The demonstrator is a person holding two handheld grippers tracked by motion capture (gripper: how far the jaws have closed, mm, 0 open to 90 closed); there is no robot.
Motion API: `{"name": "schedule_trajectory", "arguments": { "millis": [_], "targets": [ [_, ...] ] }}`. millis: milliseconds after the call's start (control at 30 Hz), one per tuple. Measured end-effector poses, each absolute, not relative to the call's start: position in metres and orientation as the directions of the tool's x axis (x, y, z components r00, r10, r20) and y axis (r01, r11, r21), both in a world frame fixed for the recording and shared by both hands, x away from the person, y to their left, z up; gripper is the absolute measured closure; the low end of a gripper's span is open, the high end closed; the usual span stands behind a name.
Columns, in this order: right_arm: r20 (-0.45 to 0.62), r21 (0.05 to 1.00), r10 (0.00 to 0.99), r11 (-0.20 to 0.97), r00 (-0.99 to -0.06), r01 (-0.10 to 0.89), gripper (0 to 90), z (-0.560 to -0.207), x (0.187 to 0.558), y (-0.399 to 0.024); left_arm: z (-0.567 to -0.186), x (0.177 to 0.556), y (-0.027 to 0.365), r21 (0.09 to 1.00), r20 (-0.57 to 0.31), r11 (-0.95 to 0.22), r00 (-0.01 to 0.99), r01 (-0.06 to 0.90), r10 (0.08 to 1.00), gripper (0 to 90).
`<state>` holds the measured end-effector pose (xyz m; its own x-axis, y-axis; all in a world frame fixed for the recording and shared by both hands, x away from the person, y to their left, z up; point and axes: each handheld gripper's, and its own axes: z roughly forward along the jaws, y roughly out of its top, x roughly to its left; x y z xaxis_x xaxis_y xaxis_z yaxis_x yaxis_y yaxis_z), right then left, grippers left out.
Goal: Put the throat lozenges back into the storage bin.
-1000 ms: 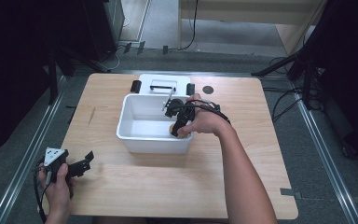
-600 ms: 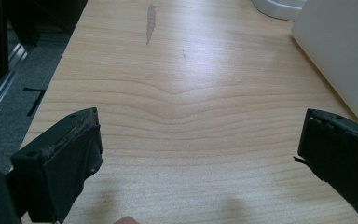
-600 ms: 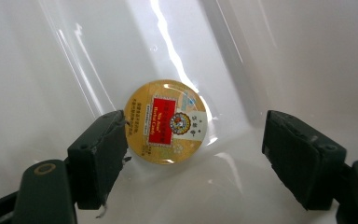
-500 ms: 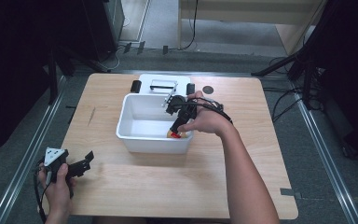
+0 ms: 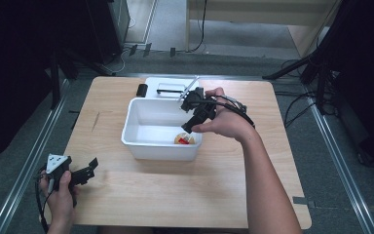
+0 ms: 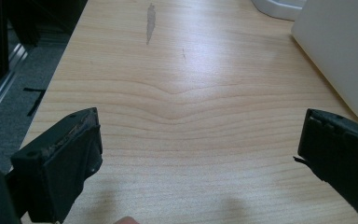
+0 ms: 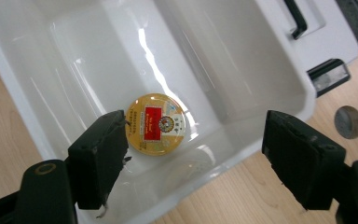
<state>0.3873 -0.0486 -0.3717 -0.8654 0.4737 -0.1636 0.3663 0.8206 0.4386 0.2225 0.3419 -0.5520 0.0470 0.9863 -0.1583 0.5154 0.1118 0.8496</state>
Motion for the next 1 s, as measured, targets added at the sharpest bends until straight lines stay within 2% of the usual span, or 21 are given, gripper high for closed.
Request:
{"name": "schedule_trajectory", "arguments": {
  "millis": [233, 500, 1000],
  "targets": [
    [-0.178, 0.461, 0.493, 0.806, -0.852, 0.37, 22.0, -0.354, 0.378, -0.065, -0.552, 0.222, 0.342, 0.849, -0.161, 0.115, 0.046, 0.516, 0.986, 0.0],
    [-0.194, 0.467, 0.56, 0.775, -0.806, 0.426, 21.1, -0.342, 0.37, -0.099, -0.552, 0.222, 0.342, 0.849, -0.158, 0.111, 0.047, 0.517, 0.986, 0.0],
    [-0.179, 0.475, 0.676, 0.695, -0.714, 0.539, 20.6, -0.36, 0.363, -0.164, -0.552, 0.222, 0.342, 0.851, -0.164, 0.118, 0.045, 0.511, 0.985, 0.0]
  ]
}}
